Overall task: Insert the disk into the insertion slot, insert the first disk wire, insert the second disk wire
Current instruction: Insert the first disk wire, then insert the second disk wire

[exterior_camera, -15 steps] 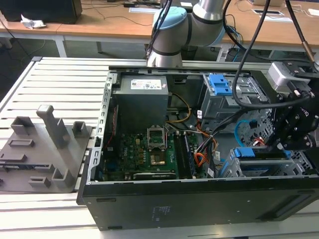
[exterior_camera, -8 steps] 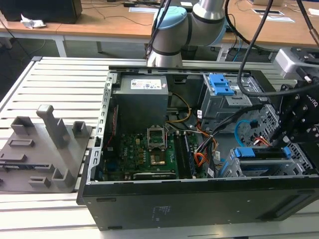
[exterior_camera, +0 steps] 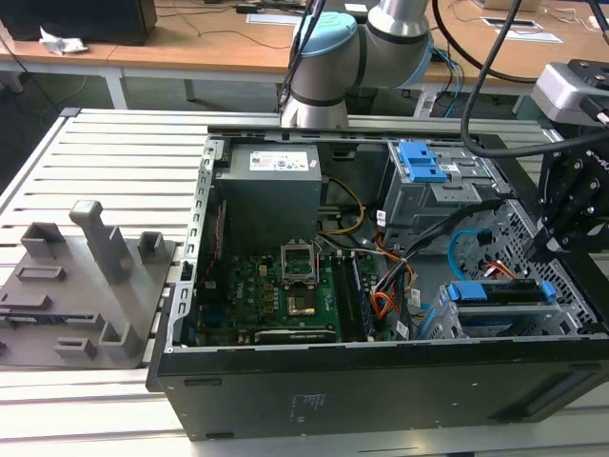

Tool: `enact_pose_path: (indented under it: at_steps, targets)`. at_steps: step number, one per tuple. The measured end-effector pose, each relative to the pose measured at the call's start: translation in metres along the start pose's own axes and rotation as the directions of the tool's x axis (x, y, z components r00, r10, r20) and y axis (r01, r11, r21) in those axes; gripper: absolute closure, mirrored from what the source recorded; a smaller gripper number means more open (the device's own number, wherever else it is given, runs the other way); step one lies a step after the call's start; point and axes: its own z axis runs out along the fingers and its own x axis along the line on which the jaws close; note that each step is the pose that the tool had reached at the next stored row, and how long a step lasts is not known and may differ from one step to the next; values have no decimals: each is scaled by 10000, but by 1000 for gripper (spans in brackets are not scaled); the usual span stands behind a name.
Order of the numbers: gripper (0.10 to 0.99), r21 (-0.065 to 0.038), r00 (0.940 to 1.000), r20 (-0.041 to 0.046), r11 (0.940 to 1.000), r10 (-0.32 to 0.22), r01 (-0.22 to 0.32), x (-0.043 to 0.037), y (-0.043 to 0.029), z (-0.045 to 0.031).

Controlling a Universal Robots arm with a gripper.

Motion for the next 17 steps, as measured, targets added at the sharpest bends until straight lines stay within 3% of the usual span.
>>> enact_pose_path:
  at_steps: [5, 7, 8, 17]
  targets:
    - [980, 8, 10000, 4, 10000, 2, -2, 31, 300, 17]
    - [980, 9, 10000, 6, 10000, 2, -2, 45, 457, 25]
    - [980, 9, 10000, 6, 10000, 2, -2, 49, 493, 27]
    - [980, 9, 10000, 5, 10000, 2, -2, 50, 499, 27]
